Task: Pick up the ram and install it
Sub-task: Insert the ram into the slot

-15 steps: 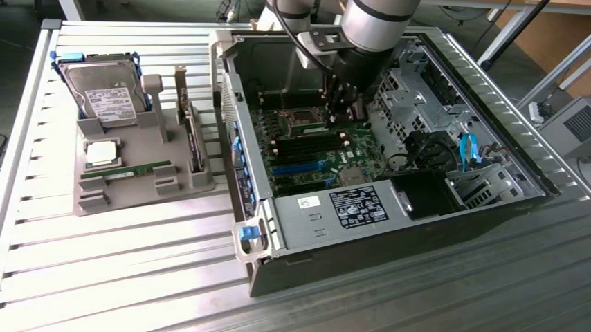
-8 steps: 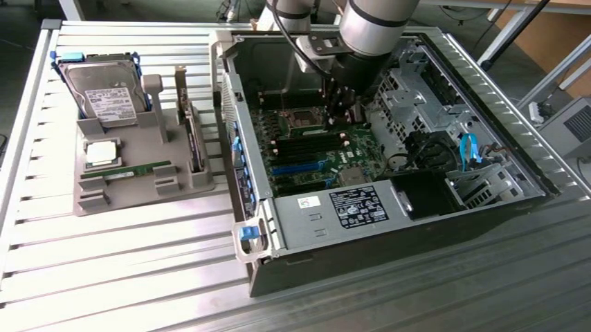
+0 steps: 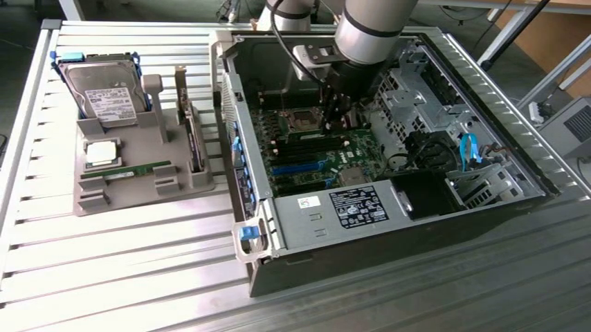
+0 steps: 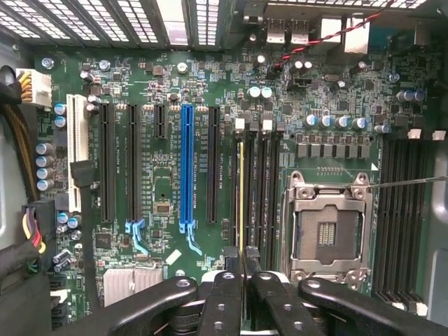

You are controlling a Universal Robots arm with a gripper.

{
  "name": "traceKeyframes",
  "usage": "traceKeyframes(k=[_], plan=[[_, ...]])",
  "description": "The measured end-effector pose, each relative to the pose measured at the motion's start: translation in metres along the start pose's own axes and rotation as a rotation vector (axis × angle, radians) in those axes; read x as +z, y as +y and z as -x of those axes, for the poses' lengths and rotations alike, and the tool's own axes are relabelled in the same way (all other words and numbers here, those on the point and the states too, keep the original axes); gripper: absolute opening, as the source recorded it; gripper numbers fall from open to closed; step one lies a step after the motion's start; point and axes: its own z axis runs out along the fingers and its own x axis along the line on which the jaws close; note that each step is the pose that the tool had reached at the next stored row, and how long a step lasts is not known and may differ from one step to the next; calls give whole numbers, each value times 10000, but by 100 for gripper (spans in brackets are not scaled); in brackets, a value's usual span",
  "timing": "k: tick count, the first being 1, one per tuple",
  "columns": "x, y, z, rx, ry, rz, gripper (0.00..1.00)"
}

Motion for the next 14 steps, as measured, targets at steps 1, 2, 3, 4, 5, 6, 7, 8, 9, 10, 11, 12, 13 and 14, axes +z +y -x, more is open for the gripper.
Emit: traceKeyframes(k=[1, 2, 3, 4, 5, 6, 7, 8, 9, 10, 11, 12, 13, 14], plan=[[6, 5, 0, -3, 0, 0, 11], [14, 9, 0, -8, -1, 0, 11], [26, 13, -1, -10, -1, 0, 11], [39, 17, -2, -10, -1, 1, 11], [56, 26, -2, -10, -1, 0, 11], [65, 32, -3, -13, -1, 1, 11], [76, 37, -4, -16, 0, 1, 11], [84, 41, -4, -18, -1, 1, 11], [90, 44, -4, -19, 0, 2, 11], [105, 50, -5, -22, -1, 1, 11], [108, 51, -5, -22, 0, 2, 11], [112, 52, -5, -23, 0, 2, 11], [118, 55, -6, -24, 0, 2, 11], [129, 57, -6, -26, -1, 1, 11]])
